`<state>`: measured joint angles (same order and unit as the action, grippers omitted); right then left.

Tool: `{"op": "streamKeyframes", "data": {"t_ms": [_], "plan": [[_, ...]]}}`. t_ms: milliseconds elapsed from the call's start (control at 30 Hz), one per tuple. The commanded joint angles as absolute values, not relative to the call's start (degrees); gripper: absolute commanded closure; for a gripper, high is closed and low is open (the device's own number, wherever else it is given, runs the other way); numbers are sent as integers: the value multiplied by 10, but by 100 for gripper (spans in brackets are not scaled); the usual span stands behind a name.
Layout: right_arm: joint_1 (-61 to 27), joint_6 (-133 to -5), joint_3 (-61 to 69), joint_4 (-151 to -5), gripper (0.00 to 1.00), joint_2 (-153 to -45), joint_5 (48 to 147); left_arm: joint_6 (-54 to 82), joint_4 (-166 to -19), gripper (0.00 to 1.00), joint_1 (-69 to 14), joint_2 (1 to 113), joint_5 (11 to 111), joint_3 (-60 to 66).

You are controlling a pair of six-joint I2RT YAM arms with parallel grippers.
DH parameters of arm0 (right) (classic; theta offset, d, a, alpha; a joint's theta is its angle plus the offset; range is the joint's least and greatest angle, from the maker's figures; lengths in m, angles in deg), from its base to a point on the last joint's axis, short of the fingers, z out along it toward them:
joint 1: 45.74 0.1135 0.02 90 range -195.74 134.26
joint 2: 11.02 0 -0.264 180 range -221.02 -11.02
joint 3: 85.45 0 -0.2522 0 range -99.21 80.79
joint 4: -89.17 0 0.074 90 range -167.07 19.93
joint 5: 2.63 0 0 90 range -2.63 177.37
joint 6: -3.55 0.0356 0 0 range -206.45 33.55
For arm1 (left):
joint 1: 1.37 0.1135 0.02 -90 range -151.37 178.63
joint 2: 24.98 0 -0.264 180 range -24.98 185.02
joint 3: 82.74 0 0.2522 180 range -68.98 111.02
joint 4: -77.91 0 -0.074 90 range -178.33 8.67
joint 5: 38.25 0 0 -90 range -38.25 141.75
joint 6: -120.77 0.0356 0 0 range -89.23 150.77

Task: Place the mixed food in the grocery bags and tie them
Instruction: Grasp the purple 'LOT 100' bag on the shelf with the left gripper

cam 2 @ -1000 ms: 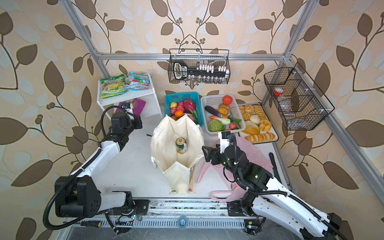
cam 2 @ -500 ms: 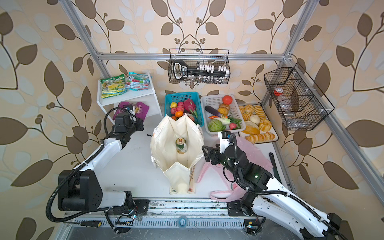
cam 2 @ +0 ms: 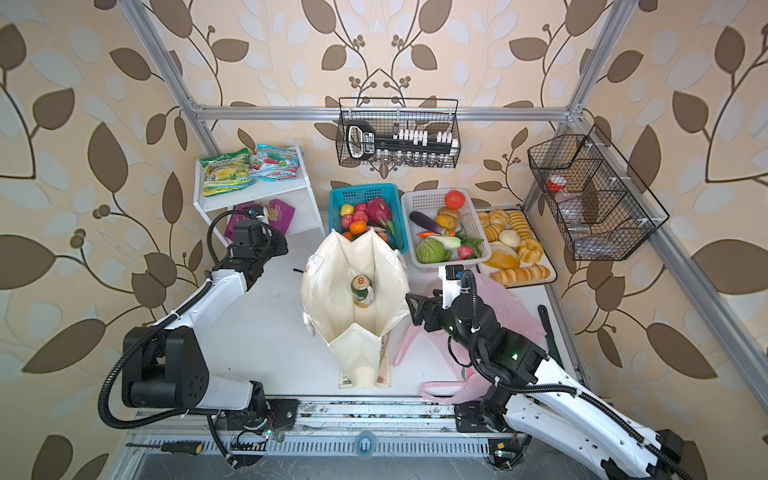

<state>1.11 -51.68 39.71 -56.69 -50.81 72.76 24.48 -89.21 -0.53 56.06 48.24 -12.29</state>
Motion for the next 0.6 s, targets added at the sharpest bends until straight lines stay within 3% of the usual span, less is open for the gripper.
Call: {"op": "streamKeyframes", "data": {"t_ms": [0,367,567], "plan": [[12,-508,403,-557,14,-508,719,236,-897,100,1,538,467,-97],[12,-512,364,-564,14,-503,725,281,-743,100,1,427,510,-78],[12,-517,344,-575,14,-522,743,281,-674,100,1,426,525,-35]]}}
